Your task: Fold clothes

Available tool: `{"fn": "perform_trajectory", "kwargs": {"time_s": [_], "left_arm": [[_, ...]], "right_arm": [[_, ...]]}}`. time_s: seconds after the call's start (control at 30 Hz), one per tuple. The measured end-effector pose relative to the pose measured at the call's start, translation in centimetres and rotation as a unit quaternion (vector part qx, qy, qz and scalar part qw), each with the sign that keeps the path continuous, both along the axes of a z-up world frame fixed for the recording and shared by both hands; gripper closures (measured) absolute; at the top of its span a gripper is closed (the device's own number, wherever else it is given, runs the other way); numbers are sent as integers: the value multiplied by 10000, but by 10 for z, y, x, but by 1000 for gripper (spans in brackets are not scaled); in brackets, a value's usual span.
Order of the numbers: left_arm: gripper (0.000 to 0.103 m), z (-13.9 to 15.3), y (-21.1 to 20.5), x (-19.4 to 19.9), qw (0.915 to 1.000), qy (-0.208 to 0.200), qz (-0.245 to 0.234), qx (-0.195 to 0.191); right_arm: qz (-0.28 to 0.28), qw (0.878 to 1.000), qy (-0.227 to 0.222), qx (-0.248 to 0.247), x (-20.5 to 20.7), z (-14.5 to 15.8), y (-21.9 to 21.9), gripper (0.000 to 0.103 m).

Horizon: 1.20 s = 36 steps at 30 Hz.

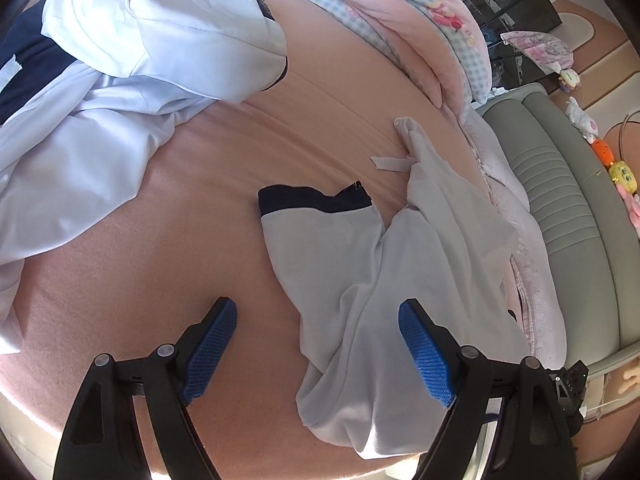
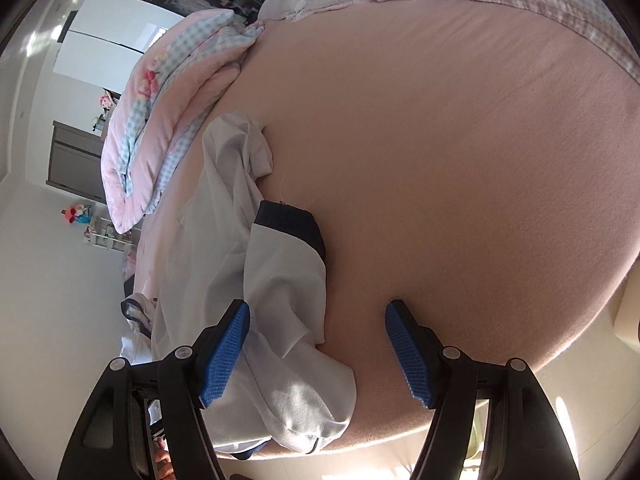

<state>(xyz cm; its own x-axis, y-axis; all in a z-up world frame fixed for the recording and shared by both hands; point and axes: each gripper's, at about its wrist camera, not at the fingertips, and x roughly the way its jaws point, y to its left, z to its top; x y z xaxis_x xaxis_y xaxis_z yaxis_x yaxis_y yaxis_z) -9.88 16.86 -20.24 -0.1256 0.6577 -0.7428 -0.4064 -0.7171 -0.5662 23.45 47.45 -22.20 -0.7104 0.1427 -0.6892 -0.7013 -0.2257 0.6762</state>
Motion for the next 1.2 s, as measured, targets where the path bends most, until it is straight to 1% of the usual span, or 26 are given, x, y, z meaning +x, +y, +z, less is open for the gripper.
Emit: {"fn": "perform_trajectory", "kwargs": {"time_s": [0.1,0.17,0.27,0.33,0.4,0.6,0.73,0.77,0.8,0.83,0.87,0.9,0.93,1.0,1.07,1.13,1.2], "left_arm": [[20,-2,2,-13,9997,-174,74,178],[20,-7,3,-20,9987,-354,142,324],[20,-14,2,-29,9957,-584,345,637],[20,-16,2,-33,9935,-695,424,793],[20,-16,5,-36,9927,-730,429,860],[20,-16,26,-48,9928,-761,207,897],[20,-17,26,-49,9920,-770,251,964],[26,-18,24,-47,9922,-732,280,972],[39,-19,21,-46,9930,-677,326,917],[47,-20,18,-44,9939,-615,378,833],[60,-22,15,-43,9945,-565,423,771],[70,-24,13,-42,9946,-548,465,748],[75,-27,10,-42,9939,-596,533,764],[89,-34,3,-45,9910,-775,703,831],[95,-38,-1,-47,9888,-892,833,860],[96,-35,1,-45,9905,-777,832,766],[96,-32,4,-42,9931,-599,797,624]], "right_arm": [[132,9997,159,-146,-5,-2,10,33],[127,9984,376,-402,-6,-7,17,31],[2,9936,814,-778,-2,-19,28,31],[45,9911,957,-923,-3,-25,35,31],[69,9894,1055,-995,-3,-28,40,31],[226,9892,1075,-972,-13,-29,50,31],[293,9878,1177,-980,-12,-32,55,32],[283,9872,1228,-980,-10,-33,55,35],[274,9866,1278,-981,-7,-35,54,36],[285,9872,1272,-924,-4,-35,53,40],[289,9883,1225,-862,-3,-36,52,44],[287,9892,1184,-815,-3,-35,51,45],[304,9898,1156,-782,-3,-34,51,45],[316,9904,1099,-772,-3,-33,52,45],[326,9906,1055,-803,-2,-32,54,45],[329,9908,1033,-811,-1,-32,55,45],[325,9918,950,-788,0,-32,55,51]]}}
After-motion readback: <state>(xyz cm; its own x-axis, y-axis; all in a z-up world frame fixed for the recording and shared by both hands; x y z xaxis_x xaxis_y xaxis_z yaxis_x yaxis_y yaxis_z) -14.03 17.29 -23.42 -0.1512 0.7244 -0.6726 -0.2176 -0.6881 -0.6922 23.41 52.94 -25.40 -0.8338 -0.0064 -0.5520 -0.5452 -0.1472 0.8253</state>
